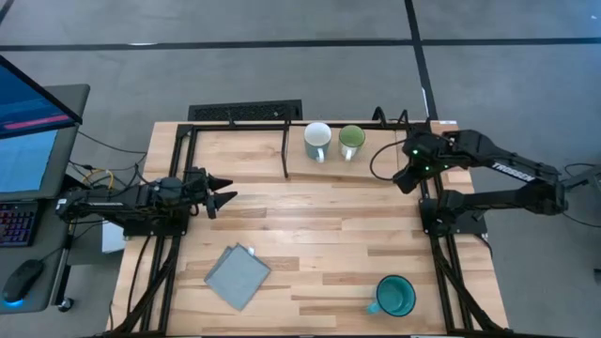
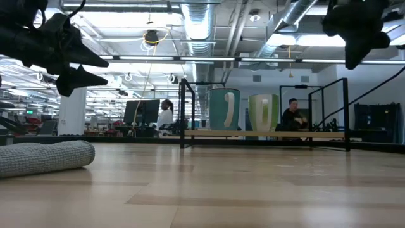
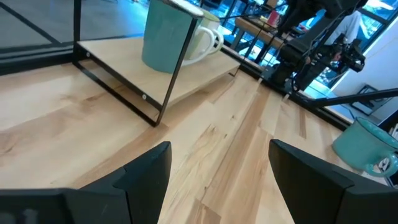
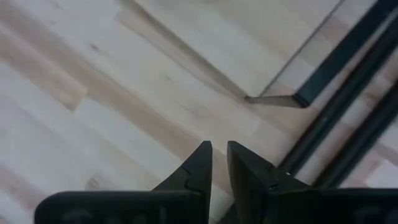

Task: Stack small to large cups/mugs on shelf
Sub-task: Put the blue mug on the shelf

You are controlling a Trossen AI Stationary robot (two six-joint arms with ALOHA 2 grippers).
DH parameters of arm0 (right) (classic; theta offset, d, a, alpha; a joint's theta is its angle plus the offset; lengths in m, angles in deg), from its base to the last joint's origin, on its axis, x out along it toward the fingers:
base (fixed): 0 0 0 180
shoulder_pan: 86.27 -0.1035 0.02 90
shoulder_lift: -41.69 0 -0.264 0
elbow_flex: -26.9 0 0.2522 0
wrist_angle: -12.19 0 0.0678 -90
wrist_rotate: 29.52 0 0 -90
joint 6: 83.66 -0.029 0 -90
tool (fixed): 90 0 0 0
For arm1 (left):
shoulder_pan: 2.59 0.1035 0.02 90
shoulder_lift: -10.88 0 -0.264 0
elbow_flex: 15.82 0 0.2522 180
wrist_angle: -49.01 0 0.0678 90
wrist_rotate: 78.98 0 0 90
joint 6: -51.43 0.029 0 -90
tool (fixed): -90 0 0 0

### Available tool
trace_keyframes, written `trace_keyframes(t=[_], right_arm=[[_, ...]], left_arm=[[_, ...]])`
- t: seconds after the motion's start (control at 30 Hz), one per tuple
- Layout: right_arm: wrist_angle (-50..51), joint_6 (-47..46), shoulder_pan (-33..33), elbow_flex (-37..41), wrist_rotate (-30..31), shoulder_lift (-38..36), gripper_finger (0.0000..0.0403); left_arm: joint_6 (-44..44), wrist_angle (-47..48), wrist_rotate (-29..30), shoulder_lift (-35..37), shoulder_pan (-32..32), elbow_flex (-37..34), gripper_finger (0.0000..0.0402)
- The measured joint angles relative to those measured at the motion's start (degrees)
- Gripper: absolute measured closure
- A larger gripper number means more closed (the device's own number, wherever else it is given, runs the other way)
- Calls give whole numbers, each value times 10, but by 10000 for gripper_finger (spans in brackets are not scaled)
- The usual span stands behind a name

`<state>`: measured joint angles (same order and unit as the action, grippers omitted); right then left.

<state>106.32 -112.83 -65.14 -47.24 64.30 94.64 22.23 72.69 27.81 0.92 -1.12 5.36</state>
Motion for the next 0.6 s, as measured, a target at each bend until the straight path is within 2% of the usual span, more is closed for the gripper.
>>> trace_keyframes(t=[0.17, 0.6], right_arm=[[2, -8, 0, 0, 55, 15, 329], [9, -6, 0, 0, 127, 45, 329]], left_arm=[[-5, 3, 0, 0, 0, 0, 140], [-13, 16, 0, 0, 0, 0, 140]])
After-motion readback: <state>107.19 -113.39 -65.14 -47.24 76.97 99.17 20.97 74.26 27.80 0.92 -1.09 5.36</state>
